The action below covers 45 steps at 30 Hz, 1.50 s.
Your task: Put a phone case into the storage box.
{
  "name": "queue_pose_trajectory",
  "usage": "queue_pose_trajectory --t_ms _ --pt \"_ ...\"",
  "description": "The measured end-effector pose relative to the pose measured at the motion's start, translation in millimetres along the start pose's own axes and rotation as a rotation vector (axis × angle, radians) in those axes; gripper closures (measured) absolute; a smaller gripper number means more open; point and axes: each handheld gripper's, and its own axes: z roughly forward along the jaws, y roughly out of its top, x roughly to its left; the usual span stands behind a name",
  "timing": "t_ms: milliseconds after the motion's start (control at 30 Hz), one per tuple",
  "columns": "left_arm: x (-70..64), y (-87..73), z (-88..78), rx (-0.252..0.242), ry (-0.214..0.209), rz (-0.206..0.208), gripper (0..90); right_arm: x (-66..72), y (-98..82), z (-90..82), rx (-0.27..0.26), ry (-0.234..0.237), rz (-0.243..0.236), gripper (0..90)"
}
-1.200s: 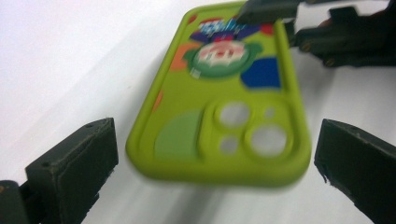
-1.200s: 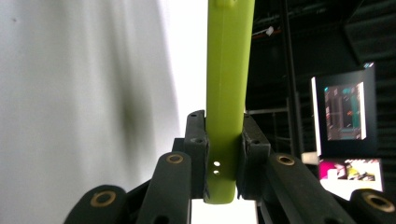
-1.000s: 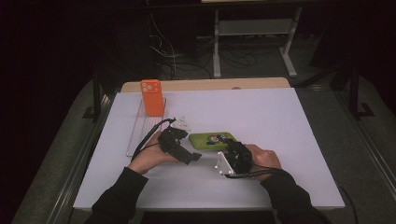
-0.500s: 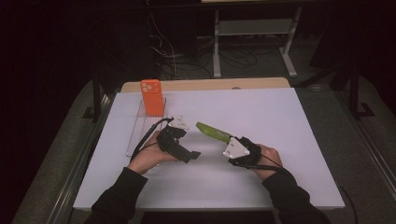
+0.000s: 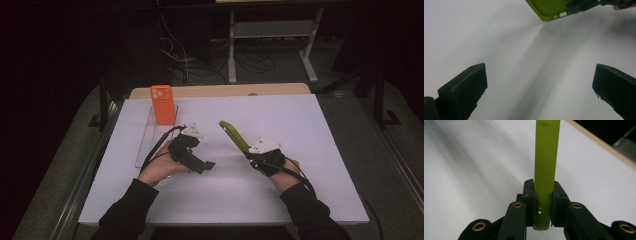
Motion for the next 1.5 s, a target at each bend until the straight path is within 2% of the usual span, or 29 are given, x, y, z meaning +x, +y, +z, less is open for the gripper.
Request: queue_pose_trajectory --t_ms 33,100,200,267,300,367,500,600,700,767,1067,1133,1267,1367,1500 --pt "-1.5 0.4 1.5 -0.016 0.006 -0.026 0.0 -0.7 -0.6 -0.2 -0.001 0.015 0.037 75.6" --pt "-0.2 1.4 0.8 -0.002 0.006 -0.006 0.0 -4.5 -2.0 -0.7 -0.005 0.035 0.074 75.6" --pt "-0.5 3.2 1.2 -0.011 0.008 -0.019 0.0 -10.8 -3.8 -2.4 -0.018 0.069 0.141 75.6" --pt "0.2 3.3 1.4 -0.002 0.01 -0.02 0.0 -14.5 -4.3 -4.0 -0.035 0.103 0.224 75.7" --pt "-0.2 3.1 2.4 -0.006 0.014 -0.033 0.0 -15.4 -4.3 -4.8 -0.037 0.119 0.253 75.7" --pt "1.3 3.0 2.7 0.004 0.03 -0.022 0.0 -19.0 -5.6 -5.5 -0.052 0.129 0.27 75.7" --pt "2.8 5.9 0.7 -0.036 0.025 -0.058 0.0 -20.9 -7.1 -4.8 -0.054 0.135 0.289 75.6" --pt "1.2 9.7 0.1 -0.091 0.017 -0.1 0.0 -18.7 -7.0 -4.6 -0.044 0.134 0.298 75.7" --pt "-1.0 16.9 -0.1 -0.138 -0.003 -0.122 0.0 -16.3 -4.8 -5.3 -0.057 0.133 0.31 75.7" --pt "-1.5 21.9 1.1 -0.158 -0.012 -0.117 0.0 -14.5 -2.9 -5.6 -0.073 0.136 0.314 75.7" --pt "2.5 45.4 12.2 -0.241 -0.048 -0.165 0.0 -10.7 -2.1 -6.0 -0.089 0.156 0.316 75.7" --pt "4.2 48.9 13.6 -0.241 -0.054 -0.156 0.0 -10.4 -2.1 -5.8 -0.09 0.16 0.32 75.7" --pt "5.0 55.5 20.0 -0.276 -0.063 -0.176 0.0 -9.2 -1.6 -5.6 -0.091 0.17 0.326 75.7" --pt "4.8 59.4 24.7 -0.295 -0.069 -0.17 0.0 -7.8 -0.9 -5.8 -0.092 0.176 0.327 75.7" --pt "2.5 64.5 29.8 -0.299 -0.073 -0.165 0.0 -6.9 -0.5 -5.8 -0.098 0.18 0.327 75.7"
